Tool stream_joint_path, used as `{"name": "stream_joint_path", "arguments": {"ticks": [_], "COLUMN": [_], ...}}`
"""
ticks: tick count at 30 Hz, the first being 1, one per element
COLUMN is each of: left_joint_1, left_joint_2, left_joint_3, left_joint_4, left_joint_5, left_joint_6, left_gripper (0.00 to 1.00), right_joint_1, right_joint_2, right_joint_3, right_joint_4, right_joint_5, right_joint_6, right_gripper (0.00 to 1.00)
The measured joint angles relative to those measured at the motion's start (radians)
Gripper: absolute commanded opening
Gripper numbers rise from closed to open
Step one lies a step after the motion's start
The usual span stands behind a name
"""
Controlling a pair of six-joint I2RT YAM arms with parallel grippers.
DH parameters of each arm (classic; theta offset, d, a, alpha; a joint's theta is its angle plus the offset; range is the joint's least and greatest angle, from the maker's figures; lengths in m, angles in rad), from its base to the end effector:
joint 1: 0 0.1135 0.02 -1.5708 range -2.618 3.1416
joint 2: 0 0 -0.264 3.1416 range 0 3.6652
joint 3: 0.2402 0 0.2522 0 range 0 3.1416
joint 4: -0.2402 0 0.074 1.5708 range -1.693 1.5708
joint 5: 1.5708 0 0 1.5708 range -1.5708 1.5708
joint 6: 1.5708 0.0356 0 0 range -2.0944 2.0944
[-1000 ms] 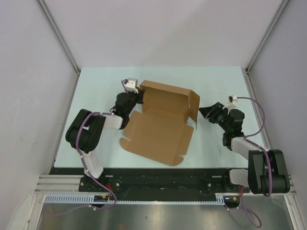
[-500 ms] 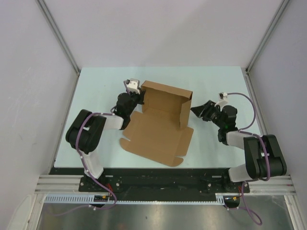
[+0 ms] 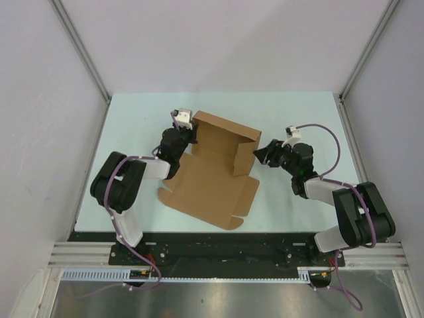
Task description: Fold the paper box
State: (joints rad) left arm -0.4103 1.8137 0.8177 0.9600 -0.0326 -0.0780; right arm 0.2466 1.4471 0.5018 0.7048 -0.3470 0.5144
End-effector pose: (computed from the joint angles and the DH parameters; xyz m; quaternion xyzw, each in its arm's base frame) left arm 0.3457 -0.1491 0.1928 0.1079 0.7116 -0.1564 0.6764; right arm 0.2723 0.0810 0.1864 -0.0021 0.7823 0.3519 0.5140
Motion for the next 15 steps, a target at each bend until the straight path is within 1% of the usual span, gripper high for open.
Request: {"name": "stream_joint_path", "arguments": {"ticks": [6, 15], "left_joint_1": [0.004, 0.005], "left_joint_2": [-0.002, -0.008], "left_joint_3": [0.000, -0.006], "left_joint_4": [-0.005, -0.006], "left_joint_5": [-0.023, -0.037], "left_joint_6": [0.008, 0.008], "left_gripper": [0.00, 0.00], "right_joint_1": [0.056, 0.090], "right_joint_2": [-0.001, -0.012], "right_joint_3": [0.026, 0.030], "right_joint_4": [-0.030, -0.061], "right_joint_5": [0.079, 0.090], "right_joint_6": [-0.082, -0.135], "right_gripper": [0.56, 0.55]}}
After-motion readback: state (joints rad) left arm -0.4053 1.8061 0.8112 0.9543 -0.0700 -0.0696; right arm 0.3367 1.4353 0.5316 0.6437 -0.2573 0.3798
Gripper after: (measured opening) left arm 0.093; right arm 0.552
